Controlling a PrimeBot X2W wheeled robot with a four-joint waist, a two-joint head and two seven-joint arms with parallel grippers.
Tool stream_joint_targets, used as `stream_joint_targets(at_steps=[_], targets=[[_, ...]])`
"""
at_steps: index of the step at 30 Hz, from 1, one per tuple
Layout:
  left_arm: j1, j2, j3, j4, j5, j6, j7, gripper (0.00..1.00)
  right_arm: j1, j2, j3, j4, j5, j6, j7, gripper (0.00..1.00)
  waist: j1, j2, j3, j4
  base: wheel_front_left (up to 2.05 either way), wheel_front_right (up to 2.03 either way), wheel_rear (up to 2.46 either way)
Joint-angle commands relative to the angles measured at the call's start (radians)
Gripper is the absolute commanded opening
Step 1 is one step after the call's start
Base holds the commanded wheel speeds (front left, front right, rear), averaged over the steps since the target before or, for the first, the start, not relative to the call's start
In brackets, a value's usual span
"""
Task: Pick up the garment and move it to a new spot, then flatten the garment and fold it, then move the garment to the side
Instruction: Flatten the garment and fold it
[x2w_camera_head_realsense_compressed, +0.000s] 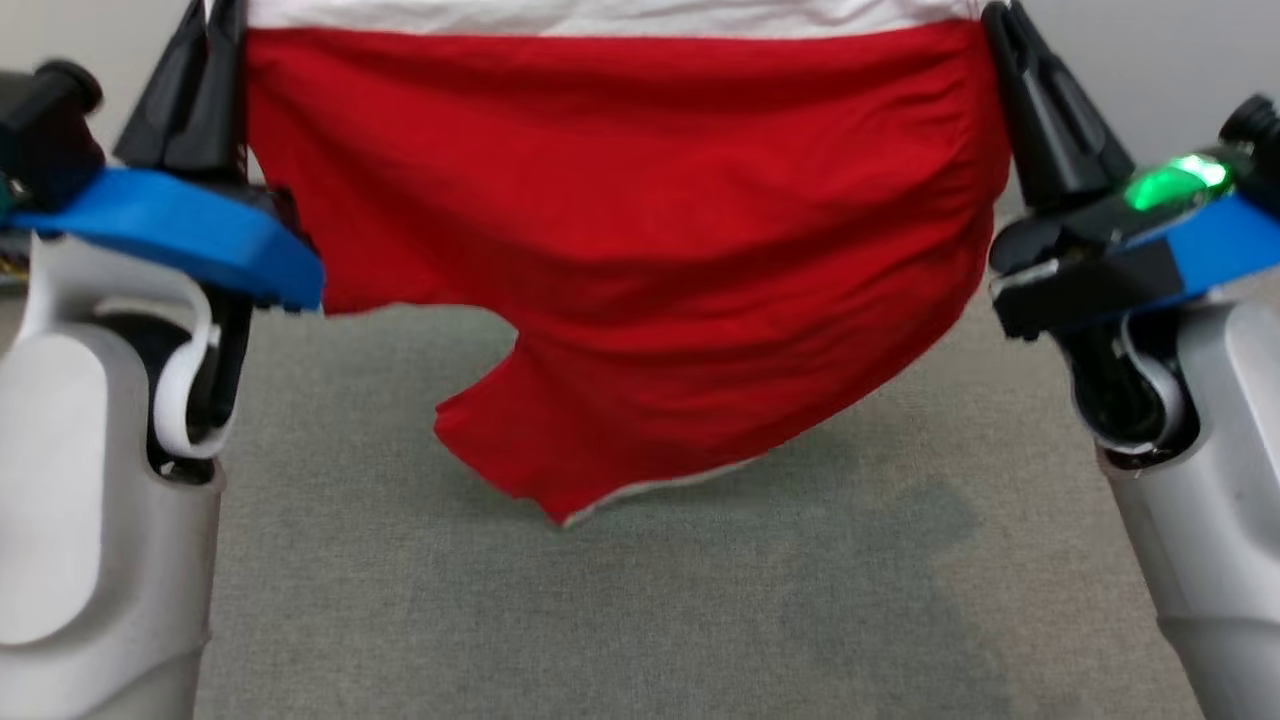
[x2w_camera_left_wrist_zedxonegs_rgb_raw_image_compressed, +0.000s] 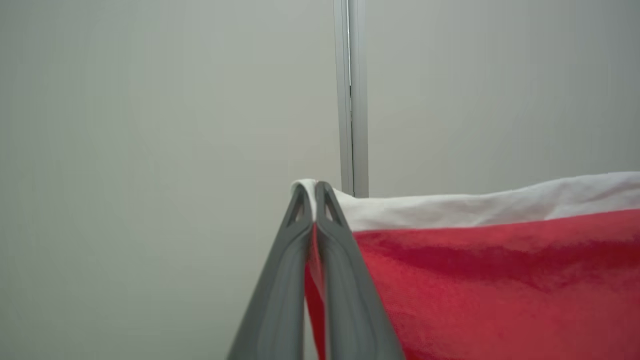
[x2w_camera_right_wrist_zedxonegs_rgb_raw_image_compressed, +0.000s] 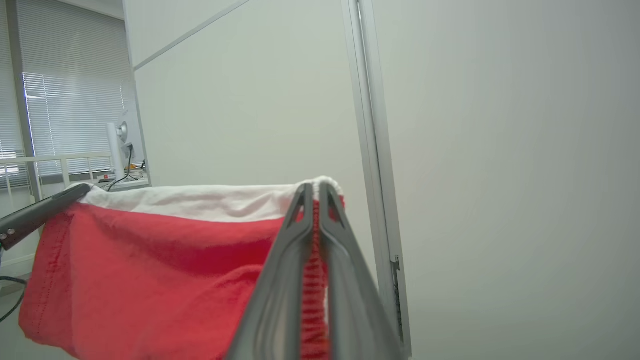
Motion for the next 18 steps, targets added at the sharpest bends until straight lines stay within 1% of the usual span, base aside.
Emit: stream_joint_targets(at_steps=[1,3,6,7,8,10,13,16,18], targets=[[-0.06,0.003,-0.003,-0.002,0.008,0.001,0.008,0.0,-0.052,-0.004,-0.012,0.004,-0.017,0.0,0.027,0.0,0.0002,0.0,0.056,0.025,0.0,0.0,0.0],[-0.116,0.006,-0.008,0.024,0.015,-0.002,0.011,0.0,-0.114,-0.003,-0.008,0.025,-0.043,0.0,0.05,0.0,0.0002,0.0,0.1,0.03,0.0,0.0,0.0],[-0.212,0.001,-0.012,0.08,0.031,0.0,-0.018,0.0,-0.216,0.008,-0.007,0.082,-0.087,0.0,0.061,0.0,0.0002,0.0,0.176,0.035,0.0,0.0,0.0],[-0.252,-0.003,-0.008,0.096,0.043,0.005,-0.061,0.0,-0.25,0.011,-0.004,0.11,-0.109,0.0,0.055,0.0,0.0002,0.0,0.197,0.035,0.0,0.0,0.0],[-0.286,0.015,-0.02,0.127,0.079,0.003,-0.085,0.0,-0.293,0.017,-0.006,0.137,-0.129,0.0,0.041,0.0,0.0002,0.0,0.224,0.034,0.0,0.0,0.0],[-0.343,-0.01,-0.021,0.178,0.078,0.006,-0.152,0.0,-0.378,0.024,-0.024,0.192,-0.176,0.0,0.006,0.0,0.0002,0.0,0.272,0.036,0.0,0.0,0.0],[-0.423,-0.025,-0.028,0.25,0.099,0.012,-0.252,0.0,-0.482,0.031,-0.03,0.262,-0.249,0.0,-0.069,0.0,0.0002,0.0,0.319,0.047,0.0,0.0,0.0],[-0.475,-0.042,-0.025,0.318,0.099,0.007,-0.344,0.0,-0.553,0.034,-0.028,0.315,-0.3,0.0,-0.121,0.0,0.0002,0.0,0.342,0.055,0.0,0.0,0.0],[-0.478,-0.052,-0.026,0.36,0.091,0.0,-0.389,0.0,-0.556,0.043,-0.031,0.343,-0.31,0.0,-0.14,0.0,0.0002,0.0,0.343,0.058,0.0,0.0,0.0]])
